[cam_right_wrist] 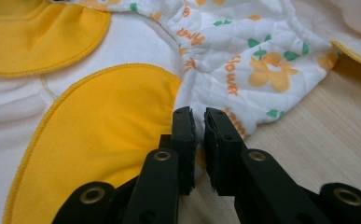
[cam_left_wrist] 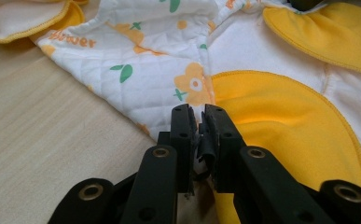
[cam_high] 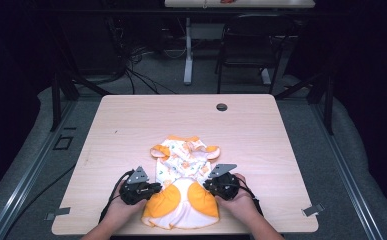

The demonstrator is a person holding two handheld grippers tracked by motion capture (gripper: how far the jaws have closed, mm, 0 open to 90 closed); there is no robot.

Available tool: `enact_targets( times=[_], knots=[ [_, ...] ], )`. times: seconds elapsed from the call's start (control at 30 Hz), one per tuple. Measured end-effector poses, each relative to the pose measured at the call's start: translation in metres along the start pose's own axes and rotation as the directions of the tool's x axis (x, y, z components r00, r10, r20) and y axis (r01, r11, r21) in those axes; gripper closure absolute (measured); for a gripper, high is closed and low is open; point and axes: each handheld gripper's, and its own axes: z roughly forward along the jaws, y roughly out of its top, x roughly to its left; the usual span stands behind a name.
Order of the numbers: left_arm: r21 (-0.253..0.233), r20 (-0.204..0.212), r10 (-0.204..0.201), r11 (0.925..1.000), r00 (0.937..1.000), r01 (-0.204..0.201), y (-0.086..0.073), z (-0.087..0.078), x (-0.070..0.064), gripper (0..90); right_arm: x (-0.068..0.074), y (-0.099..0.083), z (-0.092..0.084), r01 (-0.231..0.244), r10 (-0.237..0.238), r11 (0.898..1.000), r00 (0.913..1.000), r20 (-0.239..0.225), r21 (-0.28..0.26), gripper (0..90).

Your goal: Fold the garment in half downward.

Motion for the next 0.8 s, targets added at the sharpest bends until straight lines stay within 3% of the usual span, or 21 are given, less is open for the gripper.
enact_targets(
  times=[0.17,0.33,0.57,0.8],
  knots=[
    [-0.009,0.003,-0.005,0.9999,1.0,0.005,0.003,-0.001,0.002,80.5,0.0,0.002,-0.002,-0.007,0.007,1.0,1.0,-0.004,-0.005,80.4],
    [-0.027,-0.028,-0.003,0.9996,0.9996,0.003,0.014,-0.003,0.01,81.2,-0.006,0.014,-0.01,-0.025,0.024,0.998,0.9996,-0.016,-0.059,83.7],
    [-0.044,-0.037,-0.026,0.9987,0.999,0.024,0.04,0.003,0.028,87.3,-0.029,0.034,-0.01,-0.044,0.044,0.998,0.999,0.0,-0.053,89.5],
    [-0.057,-0.059,-0.028,0.9981,0.9978,0.025,0.079,0.011,0.053,89.8,-0.051,0.065,-0.006,-0.042,0.043,0.998,0.9987,0.029,-0.041,89.9]
  ],
)
